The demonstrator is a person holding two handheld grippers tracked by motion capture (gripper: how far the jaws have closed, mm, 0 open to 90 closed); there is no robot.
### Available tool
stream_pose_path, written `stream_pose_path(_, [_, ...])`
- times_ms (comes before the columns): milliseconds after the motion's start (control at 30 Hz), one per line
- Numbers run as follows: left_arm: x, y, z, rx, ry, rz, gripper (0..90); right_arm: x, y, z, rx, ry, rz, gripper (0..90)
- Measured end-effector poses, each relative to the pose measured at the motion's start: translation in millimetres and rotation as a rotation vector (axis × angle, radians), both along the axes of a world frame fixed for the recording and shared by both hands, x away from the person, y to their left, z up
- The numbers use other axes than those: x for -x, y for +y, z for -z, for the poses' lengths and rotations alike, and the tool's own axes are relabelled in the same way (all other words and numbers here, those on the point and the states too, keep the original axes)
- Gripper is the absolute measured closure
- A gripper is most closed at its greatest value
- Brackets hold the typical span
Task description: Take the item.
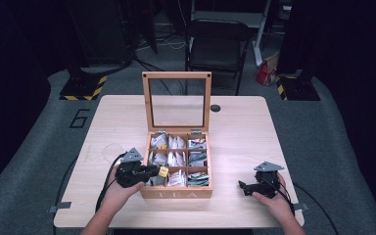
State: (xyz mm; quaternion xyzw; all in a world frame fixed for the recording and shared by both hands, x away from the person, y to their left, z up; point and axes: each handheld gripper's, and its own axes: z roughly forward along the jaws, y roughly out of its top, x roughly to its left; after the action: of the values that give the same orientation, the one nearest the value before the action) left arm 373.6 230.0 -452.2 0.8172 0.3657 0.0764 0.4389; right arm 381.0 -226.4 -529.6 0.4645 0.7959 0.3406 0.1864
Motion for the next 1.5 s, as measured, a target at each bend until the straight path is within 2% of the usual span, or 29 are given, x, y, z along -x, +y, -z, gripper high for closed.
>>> stream_pose_path(67, [1.4, -0.6, -2.0, 0.0, 0.007, 0.013, 78.6, -0.2, -0.2, 0.1, 0.007, -0.001, 0.0, 0.0])
stream_pose_path(100, [1.9, -0.2, -3.4, -0.009, -0.005, 0.02, 80.2, -0.2, -0.5, 0.1, 0.008, -0.001, -0.003, 0.0])
stream_pose_path(267, [2.3, -0.6, -3.4, -0.007, 0.009, 0.03, 85.0, -0.2, -0.5, 0.1, 0.008, -0.001, -0.003, 0.0])
stream_pose_path(533, [4.8, -2.5, -3.3, -0.011, 0.008, 0.038, 89.3, -0.2, -0.5, 0.1, 0.009, -0.001, -0.003, 0.0])
stream_pose_path(700, [7.2, -0.4, -4.6, -0.027, 0.011, 0.051, 89.4, -0.2, -0.5, 0.1, 0.008, -0.001, -0.003, 0.0])
stream_pose_path(833, [6.6, 0.8, -2.5, -0.011, 0.036, 0.052, 87.2, -0.2, -0.5, 0.1, 0.008, -0.001, -0.003, 0.0])
stream_pose_path(900, [6.5, 0.1, -1.0, -0.021, 0.045, 0.063, 87.1, -0.2, -0.5, 0.1, 0.008, -0.001, -0.003, 0.0])
stream_pose_path(1200, [8.2, -0.9, -2.6, -0.043, 0.03, 0.073, 88.9, -0.2, -0.5, 0.1, 0.008, -0.001, -0.003, 0.0])
stream_pose_path(1267, [9.3, -0.8, -3.7, -0.045, 0.014, 0.068, 89.1, -0.2, -0.5, 0.1, 0.008, -0.001, -0.003, 0.0])
stream_pose_path(1500, [12.1, 2.6, -7.2, -0.029, -0.018, 0.038, 89.4, -0.2, -0.5, 0.1, 0.008, -0.001, -0.003, 0.0])
